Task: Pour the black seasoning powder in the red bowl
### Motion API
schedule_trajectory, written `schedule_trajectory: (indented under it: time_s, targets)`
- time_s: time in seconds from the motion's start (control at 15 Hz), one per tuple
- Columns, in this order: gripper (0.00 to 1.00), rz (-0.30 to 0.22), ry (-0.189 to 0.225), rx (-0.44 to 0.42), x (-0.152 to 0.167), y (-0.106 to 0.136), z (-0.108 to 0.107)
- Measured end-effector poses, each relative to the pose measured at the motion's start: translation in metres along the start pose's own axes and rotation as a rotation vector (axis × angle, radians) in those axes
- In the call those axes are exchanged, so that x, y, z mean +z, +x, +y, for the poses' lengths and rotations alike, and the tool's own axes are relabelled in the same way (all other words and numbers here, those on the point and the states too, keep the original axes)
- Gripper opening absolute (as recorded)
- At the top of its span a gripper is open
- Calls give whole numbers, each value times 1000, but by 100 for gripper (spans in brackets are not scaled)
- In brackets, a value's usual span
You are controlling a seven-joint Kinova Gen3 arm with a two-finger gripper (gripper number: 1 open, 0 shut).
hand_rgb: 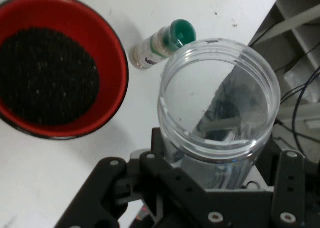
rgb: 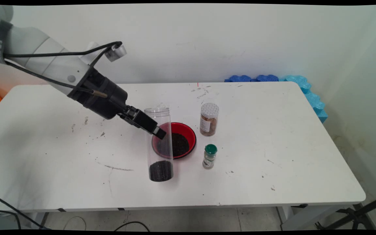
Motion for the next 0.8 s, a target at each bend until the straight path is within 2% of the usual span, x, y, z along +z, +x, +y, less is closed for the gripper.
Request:
schedule_trajectory:
  time_s: [0.47, 0.8]
  targets:
    - [0, -21, -42, -245, 9, 4, -14]
    - [0, -11, -66, -467, 17, 9, -24]
